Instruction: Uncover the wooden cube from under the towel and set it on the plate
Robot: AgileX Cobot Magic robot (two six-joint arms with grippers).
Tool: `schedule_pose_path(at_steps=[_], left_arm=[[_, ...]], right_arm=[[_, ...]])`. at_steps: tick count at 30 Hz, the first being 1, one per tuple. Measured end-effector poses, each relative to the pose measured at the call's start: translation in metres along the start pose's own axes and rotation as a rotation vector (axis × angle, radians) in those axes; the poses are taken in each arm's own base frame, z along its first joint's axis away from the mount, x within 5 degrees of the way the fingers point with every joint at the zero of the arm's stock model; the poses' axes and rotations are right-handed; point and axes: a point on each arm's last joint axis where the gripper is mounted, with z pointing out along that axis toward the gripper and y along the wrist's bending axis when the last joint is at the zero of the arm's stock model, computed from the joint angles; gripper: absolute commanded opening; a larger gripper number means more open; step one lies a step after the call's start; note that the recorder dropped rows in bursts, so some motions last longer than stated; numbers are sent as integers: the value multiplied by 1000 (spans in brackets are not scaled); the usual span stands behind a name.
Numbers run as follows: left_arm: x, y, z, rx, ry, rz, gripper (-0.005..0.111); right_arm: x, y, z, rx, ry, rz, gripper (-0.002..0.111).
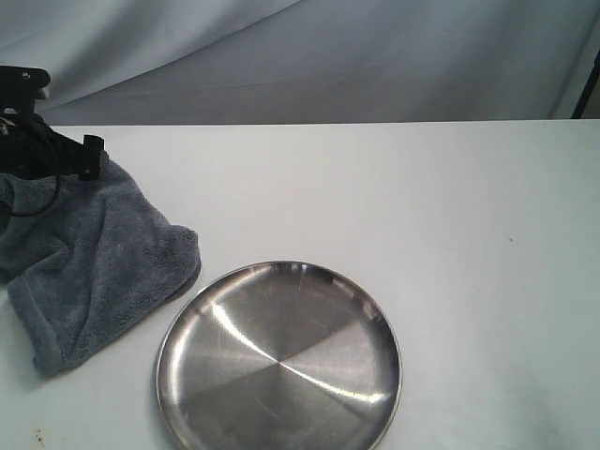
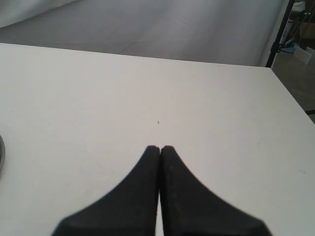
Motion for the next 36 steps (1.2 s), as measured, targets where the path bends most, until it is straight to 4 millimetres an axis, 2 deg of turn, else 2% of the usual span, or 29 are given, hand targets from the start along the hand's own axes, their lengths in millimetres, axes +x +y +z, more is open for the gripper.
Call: schedule_pose_path(at_steps=[7,10,12,19,24,36], left_arm=[[0,0,0,-2,-4,0,104],[0,0,0,-2,-4,0,97],[0,0,0,-2,-4,0,85],[0,1,2,-8,-15,0,25],[-1,1,2,-10,-17,8,3],[-1,1,2,-11,-16,31,0]], right_arm=[[0,0,0,0,0,0,0],[0,0,0,0,0,0,0],[0,0,0,0,0,0,0],[0,0,0,0,0,0,0],[0,0,0,0,0,0,0],[0,0,0,0,0,0,0]])
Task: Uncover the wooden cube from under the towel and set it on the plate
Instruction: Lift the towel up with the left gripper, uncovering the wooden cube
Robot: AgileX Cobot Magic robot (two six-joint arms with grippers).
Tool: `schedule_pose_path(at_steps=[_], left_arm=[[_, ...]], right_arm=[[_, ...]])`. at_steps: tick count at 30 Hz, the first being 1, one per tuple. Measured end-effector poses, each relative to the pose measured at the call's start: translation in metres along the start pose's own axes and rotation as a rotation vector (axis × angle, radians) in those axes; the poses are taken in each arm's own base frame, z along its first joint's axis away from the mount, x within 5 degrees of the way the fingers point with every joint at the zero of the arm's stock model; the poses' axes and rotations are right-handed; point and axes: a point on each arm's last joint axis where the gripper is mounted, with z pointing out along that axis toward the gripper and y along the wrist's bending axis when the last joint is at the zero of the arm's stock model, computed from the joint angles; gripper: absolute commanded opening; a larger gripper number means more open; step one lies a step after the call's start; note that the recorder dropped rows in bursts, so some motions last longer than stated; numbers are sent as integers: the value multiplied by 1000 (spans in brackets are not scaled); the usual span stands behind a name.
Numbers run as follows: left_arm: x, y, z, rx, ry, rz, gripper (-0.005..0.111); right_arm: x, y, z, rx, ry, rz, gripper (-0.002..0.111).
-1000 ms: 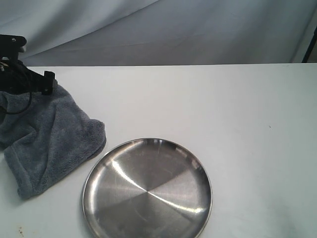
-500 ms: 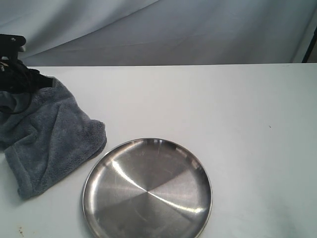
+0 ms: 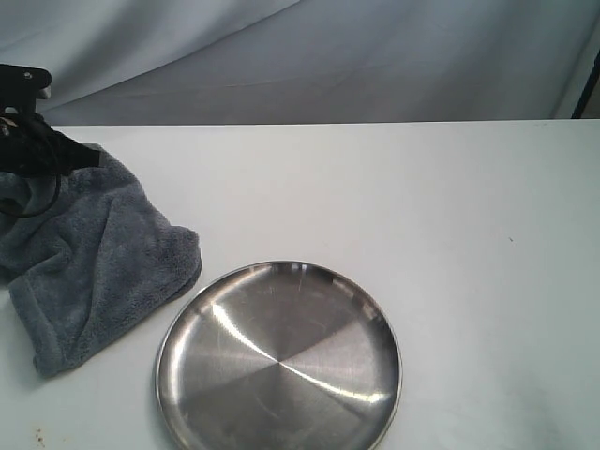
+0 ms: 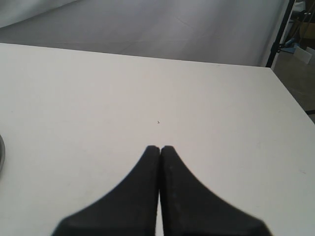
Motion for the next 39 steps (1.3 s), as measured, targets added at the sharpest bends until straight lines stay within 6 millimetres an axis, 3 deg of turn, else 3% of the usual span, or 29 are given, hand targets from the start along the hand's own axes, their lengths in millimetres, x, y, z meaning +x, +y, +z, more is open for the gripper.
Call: schedule_pose_path(at_steps=[6,18,24,28,36,39], left_arm=[[-7,0,-12,11,-1,-1,0],[-38,-4,-98,88,14,-25,0],[-50,-8,-174,135,-2,-31,0],[-56,-10,-238,139,-103,-14,0],[-51,-13,-307,138,-226,6,0],[-50,-14,-319,135,-259,-7,0]], right_arm=[[0,0,0,0,0,0,0],[0,0,0,0,0,0,0],[0,0,0,0,0,0,0],[0,0,0,0,0,0,0],[0,0,0,0,0,0,0],[0,0,0,0,0,0,0]])
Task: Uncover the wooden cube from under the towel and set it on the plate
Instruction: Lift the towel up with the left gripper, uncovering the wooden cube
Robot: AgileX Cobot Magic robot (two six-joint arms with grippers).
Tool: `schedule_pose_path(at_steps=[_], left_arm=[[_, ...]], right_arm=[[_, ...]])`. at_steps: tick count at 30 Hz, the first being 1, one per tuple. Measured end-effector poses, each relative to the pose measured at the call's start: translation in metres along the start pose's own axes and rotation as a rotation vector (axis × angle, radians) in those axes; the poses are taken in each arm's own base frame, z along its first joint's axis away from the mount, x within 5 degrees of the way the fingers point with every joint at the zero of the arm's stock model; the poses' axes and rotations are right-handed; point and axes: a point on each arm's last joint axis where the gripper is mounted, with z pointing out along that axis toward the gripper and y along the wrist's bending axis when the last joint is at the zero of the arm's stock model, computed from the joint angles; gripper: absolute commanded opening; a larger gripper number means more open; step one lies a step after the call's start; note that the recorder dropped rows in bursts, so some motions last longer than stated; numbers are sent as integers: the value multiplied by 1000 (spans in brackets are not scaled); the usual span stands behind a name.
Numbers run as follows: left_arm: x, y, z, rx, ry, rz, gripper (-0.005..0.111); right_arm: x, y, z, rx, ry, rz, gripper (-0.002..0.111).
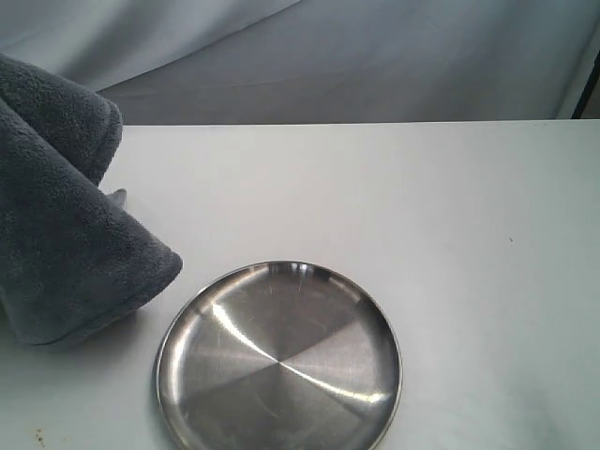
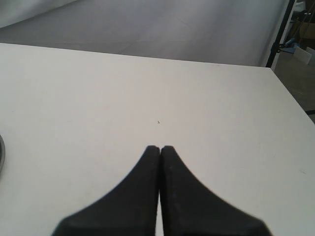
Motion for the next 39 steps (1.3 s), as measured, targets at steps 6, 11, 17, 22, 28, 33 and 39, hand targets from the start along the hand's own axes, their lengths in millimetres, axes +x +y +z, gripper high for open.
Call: schedule_pose_path(at_steps=[6,11,17,22,28,33,39], left_arm=[[-6,-2,-21,-18,-96,4,0],[-10,-4,-35,-32,-168,10,0],[-12,-4,-38,-38,-193,10,0],[-18,-3,-39,-52,-266,1,0],[-30,-5,-43,-1,-406,-123,0],[-40,-2,-47,0,-525,-197,0],[-47,4,-44,-43,-604,-203,0]], right_arm=[[0,0,0,0,0,0,0],[0,0,0,0,0,0,0],[0,0,0,0,0,0,0],[0,0,0,0,0,0,0],[0,0,0,0,0,0,0],[0,0,0,0,0,0,0],[0,0,0,0,0,0,0]])
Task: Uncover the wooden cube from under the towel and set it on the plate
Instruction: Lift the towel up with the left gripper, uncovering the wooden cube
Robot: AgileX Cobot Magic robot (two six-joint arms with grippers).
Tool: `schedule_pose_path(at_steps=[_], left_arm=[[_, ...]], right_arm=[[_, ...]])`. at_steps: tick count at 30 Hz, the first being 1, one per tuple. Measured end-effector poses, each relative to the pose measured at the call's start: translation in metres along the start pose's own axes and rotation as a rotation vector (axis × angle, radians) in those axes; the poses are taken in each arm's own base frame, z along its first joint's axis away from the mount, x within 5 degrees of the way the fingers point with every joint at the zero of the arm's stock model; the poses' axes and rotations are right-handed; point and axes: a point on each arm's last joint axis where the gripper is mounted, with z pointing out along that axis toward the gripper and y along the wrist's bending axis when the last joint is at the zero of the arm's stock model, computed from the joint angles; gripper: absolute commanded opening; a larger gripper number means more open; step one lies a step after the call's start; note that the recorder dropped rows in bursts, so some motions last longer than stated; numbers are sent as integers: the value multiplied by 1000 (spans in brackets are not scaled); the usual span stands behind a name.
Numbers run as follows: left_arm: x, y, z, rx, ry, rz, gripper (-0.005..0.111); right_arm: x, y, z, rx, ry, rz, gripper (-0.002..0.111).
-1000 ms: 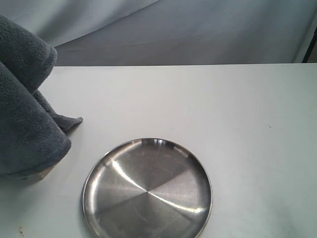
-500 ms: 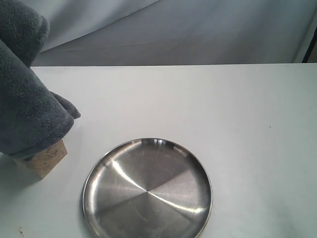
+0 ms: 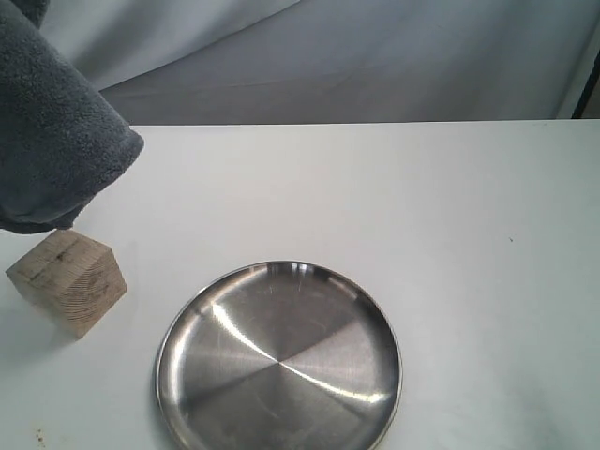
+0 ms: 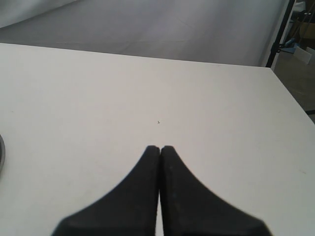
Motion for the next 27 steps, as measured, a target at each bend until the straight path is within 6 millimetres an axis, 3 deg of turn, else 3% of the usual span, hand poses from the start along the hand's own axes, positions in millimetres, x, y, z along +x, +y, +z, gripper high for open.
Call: schedule_pose_path(at_steps=[10,14,17,20,22,27], left_arm=[[26,9,56,-50,-18,-131,0],[22,-11,74,-3,-81,-87,0],[25,-36,89,74,-89,-32,0],[42,-62,108,146,-52,24,0],[66,-77,122,187,3,82,0],[119,-94,150,237,126,196,0]], right_arm=[[0,0,0,0,0,0,0],[0,0,0,0,0,0,0],[0,0,0,0,0,0,0],[0,0,0,0,0,0,0],[0,0,0,0,0,0,0],[0,0,0,0,0,0,0]])
